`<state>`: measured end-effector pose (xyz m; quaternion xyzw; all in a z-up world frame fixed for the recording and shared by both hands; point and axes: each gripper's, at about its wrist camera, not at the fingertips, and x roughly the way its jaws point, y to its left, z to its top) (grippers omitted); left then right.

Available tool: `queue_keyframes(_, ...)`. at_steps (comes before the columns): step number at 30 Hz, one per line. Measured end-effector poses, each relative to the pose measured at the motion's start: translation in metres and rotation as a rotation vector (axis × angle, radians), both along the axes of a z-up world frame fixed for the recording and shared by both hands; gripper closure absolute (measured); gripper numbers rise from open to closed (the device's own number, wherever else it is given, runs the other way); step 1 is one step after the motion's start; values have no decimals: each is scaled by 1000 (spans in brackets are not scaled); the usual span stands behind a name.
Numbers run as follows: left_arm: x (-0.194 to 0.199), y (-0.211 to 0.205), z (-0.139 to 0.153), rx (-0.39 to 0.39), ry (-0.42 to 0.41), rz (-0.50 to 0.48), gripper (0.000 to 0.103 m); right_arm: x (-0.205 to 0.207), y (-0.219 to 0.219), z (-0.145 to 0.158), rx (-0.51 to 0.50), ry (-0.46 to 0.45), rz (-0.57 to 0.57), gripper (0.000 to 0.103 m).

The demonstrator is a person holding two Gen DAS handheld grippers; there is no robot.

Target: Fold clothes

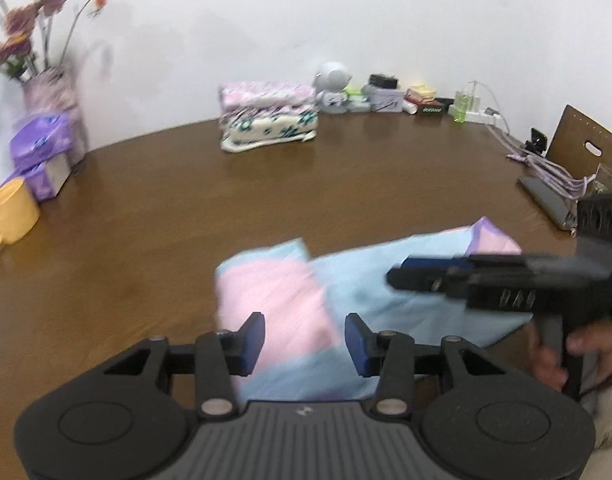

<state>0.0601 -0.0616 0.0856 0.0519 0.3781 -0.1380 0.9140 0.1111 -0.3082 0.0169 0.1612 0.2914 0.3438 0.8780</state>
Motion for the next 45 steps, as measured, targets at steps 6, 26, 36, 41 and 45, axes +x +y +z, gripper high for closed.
queue_keyframes(6, -2, 18, -16, -36, -24, -95, 62, 16, 29, 3, -25, 51, -1, 64)
queue_keyframes(26, -9, 22, -47, 46, -127, -325, 74, 72, 72, -15, -37, 227, -90, 86)
queue_keyframes(36, -45, 55, -45, 34, -192, -255, 59, -21, 58, 13, -189, -1, 29, 60)
queue_keyframes(41, -45, 49, -57, 49, -171, -245, 59, -62, 69, 7, -338, -55, 72, 60)
queue_keyframes(45, -43, 40, -64, 68, -177, -236, 64, -70, 83, 1, -397, -80, 81, 60)
